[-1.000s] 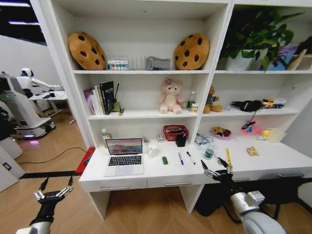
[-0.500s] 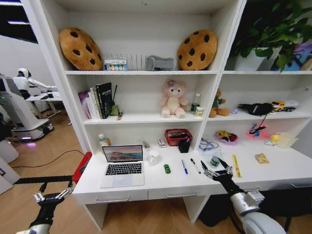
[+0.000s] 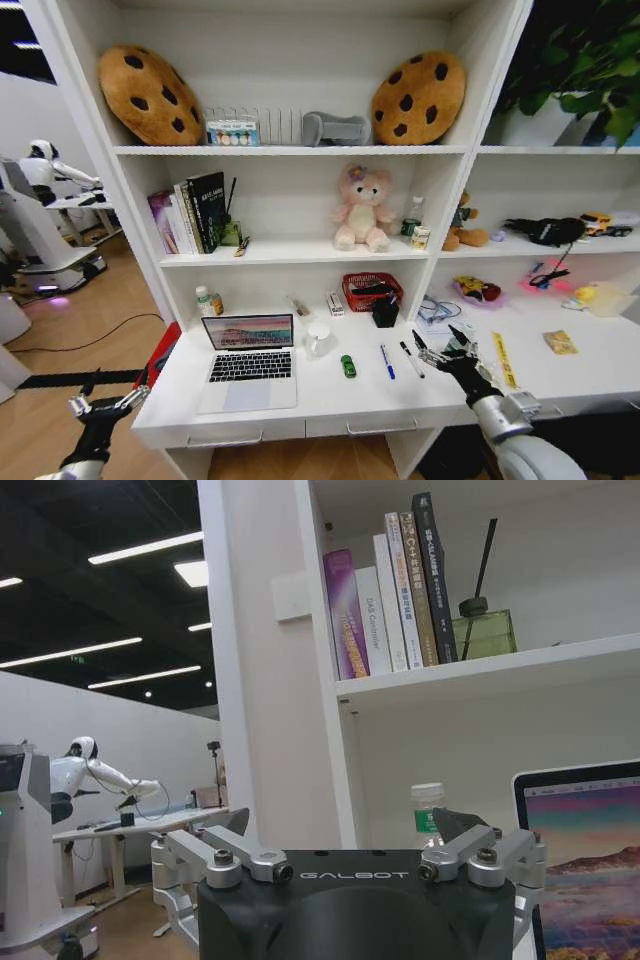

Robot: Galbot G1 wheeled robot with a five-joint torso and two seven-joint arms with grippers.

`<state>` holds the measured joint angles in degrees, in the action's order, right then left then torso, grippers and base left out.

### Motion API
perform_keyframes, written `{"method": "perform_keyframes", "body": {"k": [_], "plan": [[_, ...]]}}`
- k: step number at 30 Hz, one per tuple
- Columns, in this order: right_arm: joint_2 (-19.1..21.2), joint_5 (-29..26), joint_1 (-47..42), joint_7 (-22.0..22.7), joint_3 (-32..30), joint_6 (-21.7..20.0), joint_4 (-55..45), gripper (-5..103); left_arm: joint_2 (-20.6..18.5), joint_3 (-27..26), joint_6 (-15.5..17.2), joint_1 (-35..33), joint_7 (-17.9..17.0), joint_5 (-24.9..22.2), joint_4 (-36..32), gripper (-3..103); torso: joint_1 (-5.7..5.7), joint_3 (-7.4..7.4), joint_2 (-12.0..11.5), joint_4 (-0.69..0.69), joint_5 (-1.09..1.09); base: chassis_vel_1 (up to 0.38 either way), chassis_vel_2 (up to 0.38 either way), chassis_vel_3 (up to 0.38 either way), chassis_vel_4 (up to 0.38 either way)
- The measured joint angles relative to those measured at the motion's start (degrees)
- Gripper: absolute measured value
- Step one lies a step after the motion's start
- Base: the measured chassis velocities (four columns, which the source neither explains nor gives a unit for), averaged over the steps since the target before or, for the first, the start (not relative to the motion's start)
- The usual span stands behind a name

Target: Organize the objects on the table.

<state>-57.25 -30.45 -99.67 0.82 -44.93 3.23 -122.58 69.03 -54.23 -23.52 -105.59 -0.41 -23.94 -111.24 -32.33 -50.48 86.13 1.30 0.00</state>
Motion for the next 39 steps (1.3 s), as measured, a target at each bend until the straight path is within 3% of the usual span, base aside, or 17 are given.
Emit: {"method": "perform_keyframes", "body": {"k": [16, 20, 22, 24, 26, 28, 31, 32, 34, 37, 39], "plan": [[-0.51, 0.23, 0.09, 0.14, 0.36, 0.19, 0.31, 100, 0.22, 0.12, 0.06, -0.12, -0.01, 0.36, -0.25, 103, 0.01, 0.00, 0.00, -0.01, 0.00, -0.117, 0.116, 0.114, -0.117], [-0.89, 0.30, -0.05, -0.05, 0.62, 1.37, 0.13, 100, 0.36, 0.13, 0.10, -0.30, -0.01, 0.73, -0.38, 97, -0.01, 0.00, -0.01, 0.00, 0.01, -0.094, 0.086, 0.073, -0.068], [-2.20, 1.10, 0.02, 1.18, 0.98, 1.41, -0.27, 100, 0.37, 0.12, -0.20, -0.46, 0.08, 2.60, -0.43, 88, -0.03, -0.01, -0.01, -0.01, 0.00, 0.000, 0.000, 0.000, 0.000], [-3.62, 1.27, -0.16, 1.90, 0.99, 1.31, -0.30, 100, 0.25, 0.14, -0.27, -0.56, 0.18, 3.40, -0.58, 88, -0.01, 0.00, -0.01, -0.03, 0.00, 0.000, 0.000, 0.000, 0.000], [-6.19, 1.64, -1.38, 2.21, 0.83, 1.48, -0.20, 100, -0.72, 0.26, -0.07, -1.07, 0.69, 4.21, -1.28, 71, 0.03, 0.01, 0.01, -0.01, 0.00, 0.000, 0.000, 0.000, 0.000], [-7.19, 1.83, -1.86, 2.22, 0.78, 1.70, -0.05, 100, -1.38, 0.31, 0.15, -1.27, 0.87, 4.59, -1.57, 71, 0.03, 0.01, 0.01, -0.02, 0.00, 0.000, 0.000, 0.000, 0.000], [-10.23, 2.29, -2.72, 2.24, 1.01, 2.38, 0.55, 100, -3.83, 0.43, 1.32, -1.64, 1.18, 5.09, -2.92, 54, 0.04, 0.01, 0.02, -0.01, -0.01, 0.000, 0.000, 0.000, 0.000], [-10.23, 2.29, -2.72, 2.24, 1.01, 2.38, 0.55, 100, -3.83, 0.43, 1.32, -1.64, 1.18, 5.09, -2.92, 54, 0.04, 0.01, 0.02, -0.01, -0.01, 0.000, 0.000, 0.000, 0.000], [-11.81, 2.83, -2.65, 2.25, 2.49, 2.98, 1.61, 100, -6.54, 0.20, 2.70, -2.36, 1.23, 5.12, -4.54, 44, 0.03, 0.01, 0.01, 0.00, 0.00, 0.000, 0.000, 0.000, 0.000], [-12.30, 3.14, -2.44, 2.25, 3.12, 3.28, 2.15, 100, -7.95, 0.07, 3.25, -2.80, 1.13, 5.10, -5.20, 39, 0.02, 0.01, 0.01, -0.02, 0.00, 0.000, 0.000, 0.000, 0.000], [-13.43, 3.55, -2.39, 2.26, 3.76, 3.85, 2.99, 100, -11.59, -0.10, 4.07, -4.14, 0.87, 4.99, -6.42, 27, 0.01, 0.00, 0.01, -0.02, -0.01, 0.000, 0.000, 0.000, 0.000]]}}
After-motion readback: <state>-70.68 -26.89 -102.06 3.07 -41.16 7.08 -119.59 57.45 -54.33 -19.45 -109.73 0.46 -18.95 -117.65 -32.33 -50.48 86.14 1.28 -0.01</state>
